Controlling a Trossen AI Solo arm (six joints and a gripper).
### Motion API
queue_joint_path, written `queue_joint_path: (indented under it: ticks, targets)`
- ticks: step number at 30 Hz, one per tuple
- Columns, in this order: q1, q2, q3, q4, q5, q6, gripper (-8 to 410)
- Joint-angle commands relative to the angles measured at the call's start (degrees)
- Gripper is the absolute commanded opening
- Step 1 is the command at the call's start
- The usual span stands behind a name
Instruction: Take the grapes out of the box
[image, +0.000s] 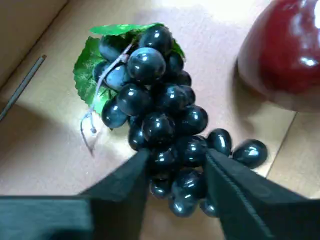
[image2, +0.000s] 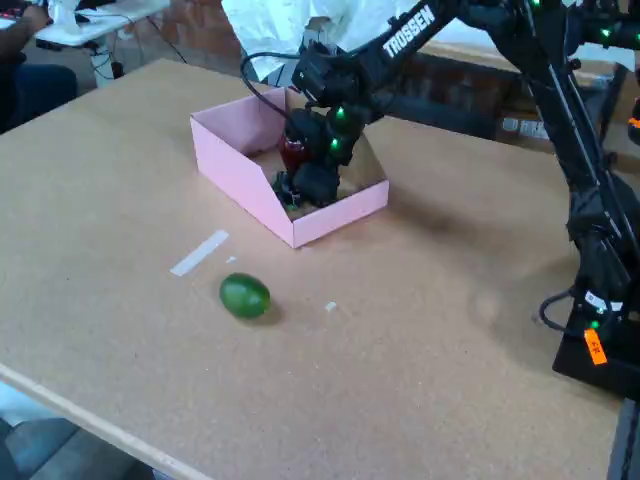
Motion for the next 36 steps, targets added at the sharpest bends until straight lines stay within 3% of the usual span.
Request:
queue_joint_path:
  ticks: [1, 2, 13, 36]
  targets:
    - [0.0, 0.0, 0.0, -0.2, 0.2, 0.0, 10]
    - [0.0, 0.0, 0.0, -0.2, 0.2, -0.1, -6]
    - [0.0, -0.9, 0.0, -0.1, 0.3, -0.1, -1]
    - [0.2, -16.3, 0.0, 0.3, 0.2, 2.9, -1]
